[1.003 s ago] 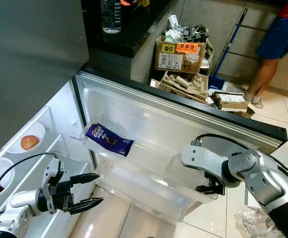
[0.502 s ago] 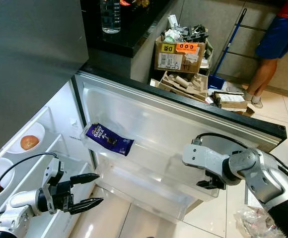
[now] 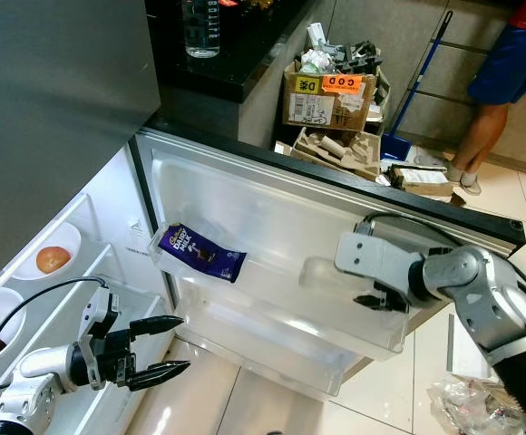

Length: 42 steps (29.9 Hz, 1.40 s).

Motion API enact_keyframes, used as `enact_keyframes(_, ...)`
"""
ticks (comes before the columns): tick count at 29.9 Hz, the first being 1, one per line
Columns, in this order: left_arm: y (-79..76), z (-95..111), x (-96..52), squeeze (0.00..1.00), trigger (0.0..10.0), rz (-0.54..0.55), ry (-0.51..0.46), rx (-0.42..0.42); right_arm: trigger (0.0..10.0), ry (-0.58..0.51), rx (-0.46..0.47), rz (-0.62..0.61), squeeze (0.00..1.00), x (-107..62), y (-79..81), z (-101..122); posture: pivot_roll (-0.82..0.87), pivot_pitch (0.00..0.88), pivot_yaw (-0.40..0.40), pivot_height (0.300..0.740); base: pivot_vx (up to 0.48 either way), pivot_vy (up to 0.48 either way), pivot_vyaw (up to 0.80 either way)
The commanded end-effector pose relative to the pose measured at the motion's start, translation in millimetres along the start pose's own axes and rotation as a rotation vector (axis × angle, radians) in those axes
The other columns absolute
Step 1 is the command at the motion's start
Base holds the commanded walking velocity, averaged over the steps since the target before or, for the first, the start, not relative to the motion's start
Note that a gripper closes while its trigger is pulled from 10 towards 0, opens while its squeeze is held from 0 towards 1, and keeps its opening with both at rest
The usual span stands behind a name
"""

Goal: Restocking fridge

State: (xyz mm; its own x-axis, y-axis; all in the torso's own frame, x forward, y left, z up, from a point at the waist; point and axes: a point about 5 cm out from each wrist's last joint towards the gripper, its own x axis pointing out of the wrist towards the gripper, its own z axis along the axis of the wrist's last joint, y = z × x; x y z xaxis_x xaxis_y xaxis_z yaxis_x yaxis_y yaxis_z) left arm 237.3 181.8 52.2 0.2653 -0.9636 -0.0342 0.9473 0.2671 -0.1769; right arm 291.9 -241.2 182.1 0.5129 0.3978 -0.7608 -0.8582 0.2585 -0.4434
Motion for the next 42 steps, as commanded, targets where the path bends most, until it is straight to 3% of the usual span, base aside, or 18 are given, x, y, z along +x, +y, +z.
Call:
enact_keyframes(1,-2.3,0,6.4,0.00,10.0,-0.026,-0.011,0.000,0.0,-0.038,-0.032,-0.011,0.00,-10.2,-4.8,8,-0.10,0.094,-0.050,0.740,0.000,0.000,0.00)
enact_keyframes(6,-2.6,1,8.4,0.00,10.0,-0.034,-0.013,0.006,0.0,-0.027,-0.076,0.045,0.00,-19.5,-2.2,12,-0.11,0.090,-0.053,0.740,0.000,0.000,0.00)
enact_keyframes(18,-7.3,0,15.8,0.00,10.0,-0.066,-0.018,0.005,0.0,0.195,-0.147,0.108,0.00,-33.8,-1.5,-6,-0.11,0.090,-0.059,0.740,0.000,0.000,0.00)
enact_keyframes(26,-7.4,1,18.2,0.00,10.0,-0.078,-0.018,0.007,0.0,0.208,-0.225,0.165,0.00,-30.6,3.1,2,-0.12,0.095,-0.057,0.740,0.000,0.000,0.00)
enact_keyframes(28,-8.0,0,20.1,0.00,10.0,-0.083,-0.020,0.005,0.0,0.196,-0.303,0.196,0.00,-23.4,8.3,12,-0.12,0.096,-0.058,0.740,0.000,0.000,0.00)
enact_keyframes(32,-8.7,0,21.7,0.00,10.0,-0.088,-0.021,0.004,0.0,0.198,-0.375,0.240,0.00,-17.0,15.7,19,-0.12,0.097,-0.058,0.740,0.000,0.000,0.00)
enact_keyframes(42,-10.7,-1,25.2,0.00,10.0,-0.103,-0.024,-0.002,0.0,0.280,-0.600,0.291,0.00,-3.8,18.0,31,-0.13,0.099,-0.059,0.740,0.000,0.000,0.00)
